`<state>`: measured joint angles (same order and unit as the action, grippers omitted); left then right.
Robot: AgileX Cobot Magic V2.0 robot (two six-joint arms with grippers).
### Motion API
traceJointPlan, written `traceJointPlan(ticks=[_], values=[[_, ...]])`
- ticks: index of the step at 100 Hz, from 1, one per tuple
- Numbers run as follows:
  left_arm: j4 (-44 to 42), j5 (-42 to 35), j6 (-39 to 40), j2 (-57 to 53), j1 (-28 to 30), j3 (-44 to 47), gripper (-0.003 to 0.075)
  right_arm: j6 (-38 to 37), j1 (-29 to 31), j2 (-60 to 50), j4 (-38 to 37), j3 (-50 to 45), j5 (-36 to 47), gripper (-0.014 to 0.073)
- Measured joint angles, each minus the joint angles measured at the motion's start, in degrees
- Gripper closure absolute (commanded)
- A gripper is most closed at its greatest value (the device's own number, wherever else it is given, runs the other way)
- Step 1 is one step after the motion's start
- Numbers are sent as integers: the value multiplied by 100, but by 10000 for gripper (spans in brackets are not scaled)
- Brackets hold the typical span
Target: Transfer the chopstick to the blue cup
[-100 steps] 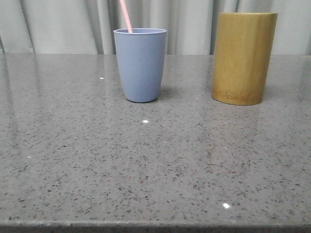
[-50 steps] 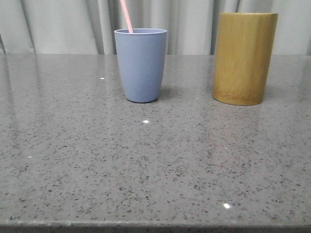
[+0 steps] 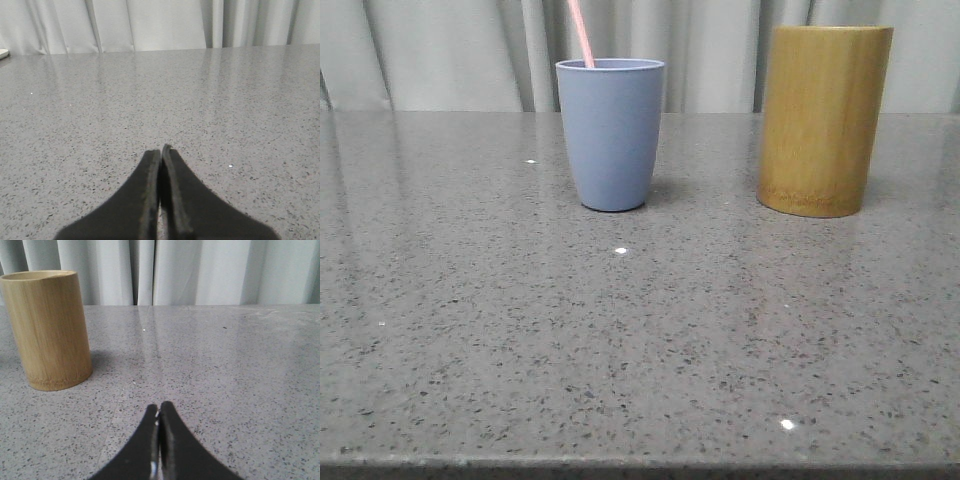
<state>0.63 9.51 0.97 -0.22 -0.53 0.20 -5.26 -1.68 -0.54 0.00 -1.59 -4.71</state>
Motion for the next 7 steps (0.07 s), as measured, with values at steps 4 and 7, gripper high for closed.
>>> traceJointPlan(ticks=[4,7], values=[[0,0,0,0,0,0,739,0,0,0,0,0,0,656],[0,0,0,0,0,0,739,0,0,0,0,0,0,656]])
